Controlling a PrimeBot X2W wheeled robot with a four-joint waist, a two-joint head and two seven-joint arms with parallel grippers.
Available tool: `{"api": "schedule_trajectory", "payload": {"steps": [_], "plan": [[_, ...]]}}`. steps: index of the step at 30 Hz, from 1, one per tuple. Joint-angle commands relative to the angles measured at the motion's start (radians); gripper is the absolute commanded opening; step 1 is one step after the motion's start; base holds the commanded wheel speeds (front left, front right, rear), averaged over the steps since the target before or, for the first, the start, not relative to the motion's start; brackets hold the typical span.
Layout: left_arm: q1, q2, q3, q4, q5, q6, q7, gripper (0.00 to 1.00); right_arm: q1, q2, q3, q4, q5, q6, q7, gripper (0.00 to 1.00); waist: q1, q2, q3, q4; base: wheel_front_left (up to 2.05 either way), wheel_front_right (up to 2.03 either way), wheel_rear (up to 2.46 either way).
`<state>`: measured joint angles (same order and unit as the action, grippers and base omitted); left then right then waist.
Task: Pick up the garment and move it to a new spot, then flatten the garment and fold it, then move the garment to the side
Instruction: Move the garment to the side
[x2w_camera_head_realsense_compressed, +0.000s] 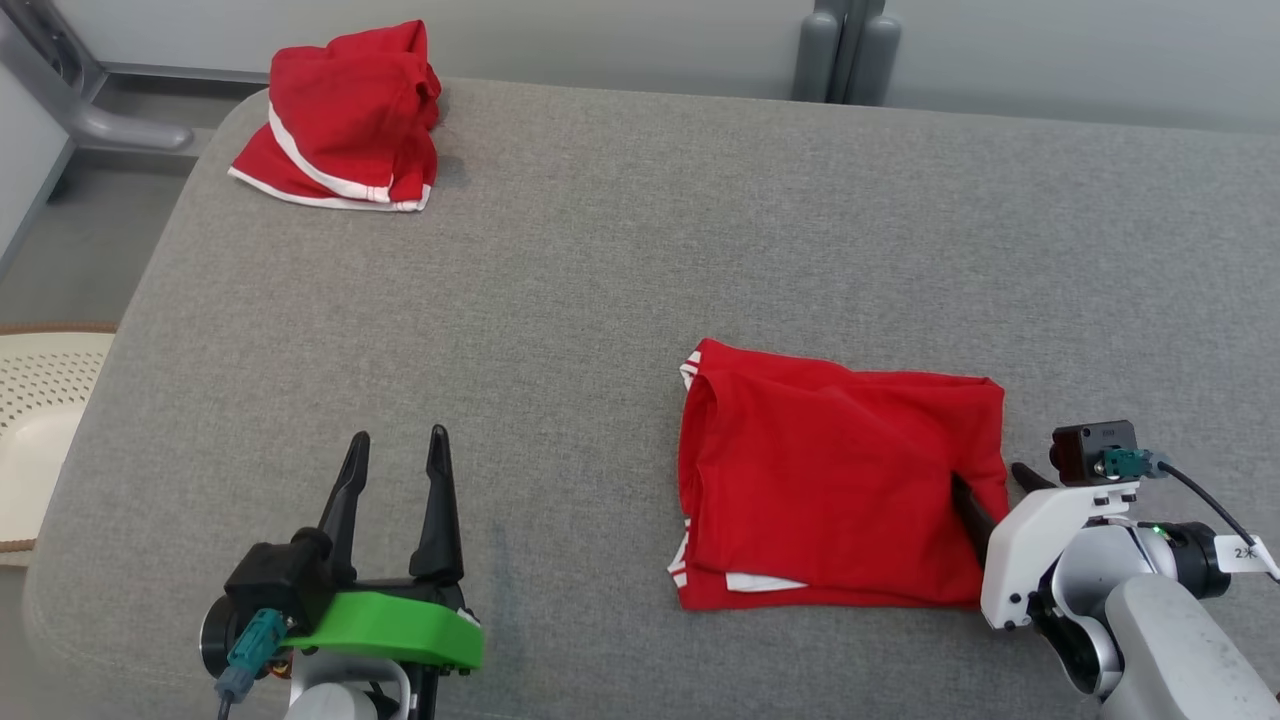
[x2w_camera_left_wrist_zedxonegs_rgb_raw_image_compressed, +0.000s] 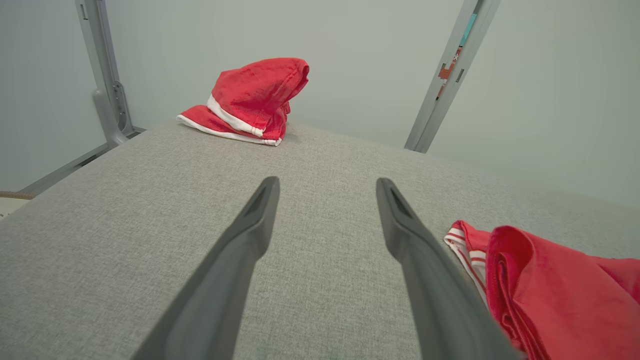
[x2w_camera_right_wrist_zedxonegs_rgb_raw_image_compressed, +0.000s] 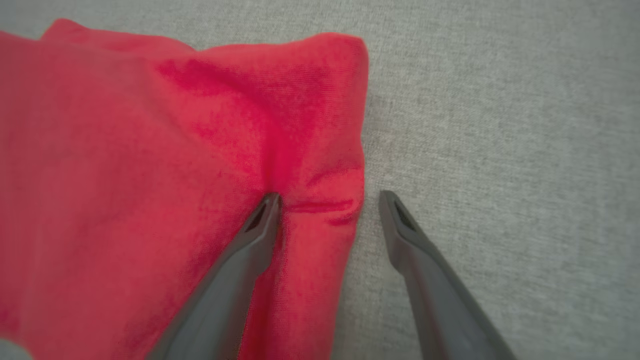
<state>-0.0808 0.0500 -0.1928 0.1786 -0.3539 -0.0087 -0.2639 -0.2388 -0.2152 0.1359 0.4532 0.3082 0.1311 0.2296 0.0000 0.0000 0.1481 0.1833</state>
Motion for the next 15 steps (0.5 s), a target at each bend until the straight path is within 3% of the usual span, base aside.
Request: {"api": "schedule_trajectory", "payload": {"steps": [1,3,5,6,11,15], "plan": [[-0.016,0.001,0.003,-0.001,-0.001,0.002,0.0,1.0,-0.011,-0.005,0.013,0.016,0.01,-0.001,0.013,0.99,0.0,0.0,0.013,0.015,0.0,0.0,0.0],[-0.016,0.001,0.002,-0.003,0.0,0.003,0.0,1.0,-0.014,-0.004,0.025,0.034,0.018,-0.001,0.022,0.49,0.0,0.0,0.014,0.014,0.0,0.0,0.0],[-0.019,0.001,-0.002,-0.005,0.006,0.002,0.0,1.0,-0.026,-0.007,0.032,0.048,0.022,-0.001,0.017,0.22,0.0,0.0,0.016,0.007,0.0,0.0,0.0],[-0.021,0.001,-0.005,-0.006,0.009,0.0,0.0,1.0,-0.032,-0.009,0.032,0.053,0.021,-0.001,0.01,0.01,0.0,0.0,0.018,0.001,0.0,0.0,0.0],[-0.031,0.001,-0.018,-0.023,-0.002,-0.007,0.0,1.0,-0.081,-0.018,0.003,0.063,0.001,-0.002,-0.056,0.0,0.0,0.0,0.036,-0.05,0.0,0.0,0.0],[-0.049,0.001,-0.026,-0.035,0.016,-0.013,0.0,1.0,-0.124,-0.012,-0.027,0.069,-0.021,-0.002,-0.109,0.0,0.0,0.0,0.059,-0.131,0.0,0.0,0.0]]}}
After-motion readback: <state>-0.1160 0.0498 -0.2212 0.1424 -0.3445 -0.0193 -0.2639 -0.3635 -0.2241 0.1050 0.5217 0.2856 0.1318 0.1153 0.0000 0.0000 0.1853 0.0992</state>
